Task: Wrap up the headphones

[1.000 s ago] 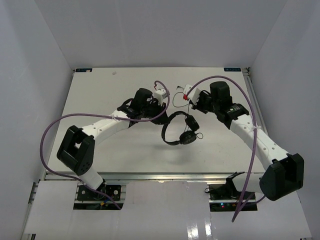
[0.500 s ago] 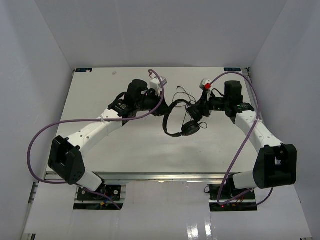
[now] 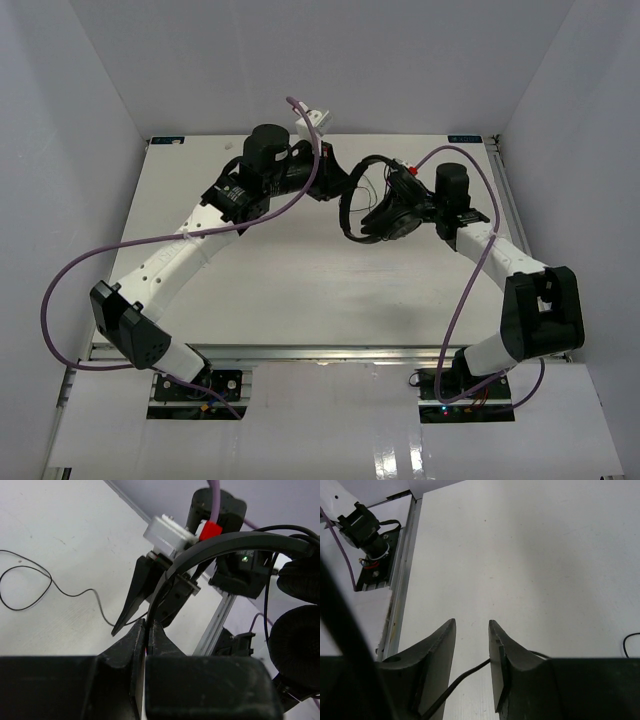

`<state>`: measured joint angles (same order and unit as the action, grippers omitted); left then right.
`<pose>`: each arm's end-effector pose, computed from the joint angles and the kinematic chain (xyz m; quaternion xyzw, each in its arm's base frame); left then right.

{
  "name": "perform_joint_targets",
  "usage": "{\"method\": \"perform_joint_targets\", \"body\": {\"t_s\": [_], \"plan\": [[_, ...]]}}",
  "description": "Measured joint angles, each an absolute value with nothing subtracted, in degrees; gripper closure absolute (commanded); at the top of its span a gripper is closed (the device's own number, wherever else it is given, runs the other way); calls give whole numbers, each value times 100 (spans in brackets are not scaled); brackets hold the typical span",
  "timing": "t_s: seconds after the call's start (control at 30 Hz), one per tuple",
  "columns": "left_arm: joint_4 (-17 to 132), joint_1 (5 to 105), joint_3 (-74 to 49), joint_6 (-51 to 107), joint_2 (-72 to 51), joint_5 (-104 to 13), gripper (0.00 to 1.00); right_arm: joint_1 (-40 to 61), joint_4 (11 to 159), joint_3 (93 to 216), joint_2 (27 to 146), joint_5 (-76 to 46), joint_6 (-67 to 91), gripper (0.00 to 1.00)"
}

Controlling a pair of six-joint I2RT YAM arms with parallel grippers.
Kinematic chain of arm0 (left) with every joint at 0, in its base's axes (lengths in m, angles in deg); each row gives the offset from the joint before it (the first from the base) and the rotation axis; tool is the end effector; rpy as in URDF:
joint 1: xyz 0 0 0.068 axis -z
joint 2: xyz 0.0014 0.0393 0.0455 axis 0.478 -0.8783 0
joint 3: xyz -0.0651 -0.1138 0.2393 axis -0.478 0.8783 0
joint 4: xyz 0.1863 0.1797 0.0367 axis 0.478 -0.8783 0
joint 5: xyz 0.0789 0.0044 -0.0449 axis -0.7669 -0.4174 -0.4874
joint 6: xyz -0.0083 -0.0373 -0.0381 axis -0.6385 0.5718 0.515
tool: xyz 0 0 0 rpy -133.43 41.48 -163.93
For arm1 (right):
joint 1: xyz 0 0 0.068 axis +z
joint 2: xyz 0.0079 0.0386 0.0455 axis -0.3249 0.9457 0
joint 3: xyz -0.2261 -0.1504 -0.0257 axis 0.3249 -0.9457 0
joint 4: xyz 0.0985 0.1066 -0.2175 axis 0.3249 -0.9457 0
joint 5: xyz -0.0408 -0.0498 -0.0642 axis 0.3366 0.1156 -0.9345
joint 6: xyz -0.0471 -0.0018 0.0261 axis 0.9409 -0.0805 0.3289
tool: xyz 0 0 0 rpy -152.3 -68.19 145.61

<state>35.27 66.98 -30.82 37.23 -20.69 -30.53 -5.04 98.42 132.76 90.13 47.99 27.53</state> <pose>0.2593 -0.2238 0.4284 0.2371 0.7523 -0.4348 0.4345 0.3005 0.1092 0.2761 -0.4618 0.5820 0.4882 0.4579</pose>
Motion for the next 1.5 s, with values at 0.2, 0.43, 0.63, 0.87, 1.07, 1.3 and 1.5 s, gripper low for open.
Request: {"method": "perform_joint_targets", "body": {"t_s": [0.2,0.43,0.63,0.87,1.07,1.3,1.5], "plan": [[3383,6699,-3420,4352,-2071,-3304,100,-396,10934,12829,9072,5126,2113,58],[3335,6699,-4031,5005,-2071,-3707,100,-324,11750,12262,9071,5468,1730,58],[3371,6699,-4516,5463,-2071,-3951,100,-187,12028,12110,8907,5680,1623,58],[3406,6692,-4786,5732,-2085,-4292,100,8,11959,12039,8778,5856,1795,58],[3403,6666,-5174,5858,-2250,-4439,100,349,11168,12027,8765,5913,2588,58],[3386,6646,-5382,5886,-2298,-4665,100,475,10517,12027,8765,5937,3220,67],[3266,6542,-5380,5836,-2293,-5305,100,481,9926,12023,8756,5842,3749,89]]}}
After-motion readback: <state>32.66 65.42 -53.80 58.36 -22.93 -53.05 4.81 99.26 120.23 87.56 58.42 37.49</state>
